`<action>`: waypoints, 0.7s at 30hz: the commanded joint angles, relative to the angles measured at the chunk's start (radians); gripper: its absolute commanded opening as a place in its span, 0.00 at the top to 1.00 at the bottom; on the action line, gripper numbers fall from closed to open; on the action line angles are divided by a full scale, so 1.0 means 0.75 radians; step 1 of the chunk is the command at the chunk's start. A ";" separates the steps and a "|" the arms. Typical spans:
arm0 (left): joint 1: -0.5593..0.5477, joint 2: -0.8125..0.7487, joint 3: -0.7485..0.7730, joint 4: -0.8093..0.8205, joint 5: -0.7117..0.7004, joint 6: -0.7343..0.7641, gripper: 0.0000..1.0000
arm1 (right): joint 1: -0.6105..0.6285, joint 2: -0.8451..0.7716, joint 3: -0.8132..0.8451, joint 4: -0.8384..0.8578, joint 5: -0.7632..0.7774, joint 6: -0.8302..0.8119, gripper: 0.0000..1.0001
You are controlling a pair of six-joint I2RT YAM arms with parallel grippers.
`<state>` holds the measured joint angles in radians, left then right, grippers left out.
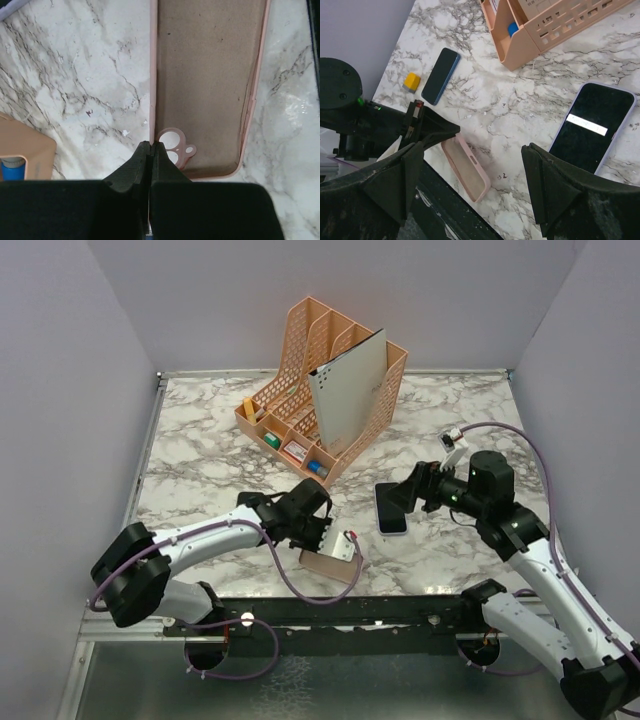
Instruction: Put the phone into the phone case
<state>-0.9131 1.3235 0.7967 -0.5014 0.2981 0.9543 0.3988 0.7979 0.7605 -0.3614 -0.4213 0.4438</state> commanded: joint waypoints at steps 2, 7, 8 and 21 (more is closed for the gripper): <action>-0.010 0.123 0.128 -0.011 -0.020 0.347 1.00 | -0.002 -0.057 -0.046 -0.036 0.024 0.031 0.14; -0.023 0.279 0.219 0.012 -0.149 0.474 1.00 | -0.002 -0.075 -0.057 -0.046 0.029 0.040 0.14; -0.024 0.292 0.225 0.031 -0.161 0.495 1.00 | -0.003 -0.077 -0.055 -0.050 0.030 0.040 0.14; -0.054 0.242 0.218 0.233 -0.253 0.398 0.01 | -0.002 -0.079 -0.082 -0.042 0.038 0.053 0.12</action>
<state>-0.9489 1.5539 0.9508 -0.3866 0.1123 1.3163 0.3988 0.7406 0.7177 -0.3775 -0.4080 0.4744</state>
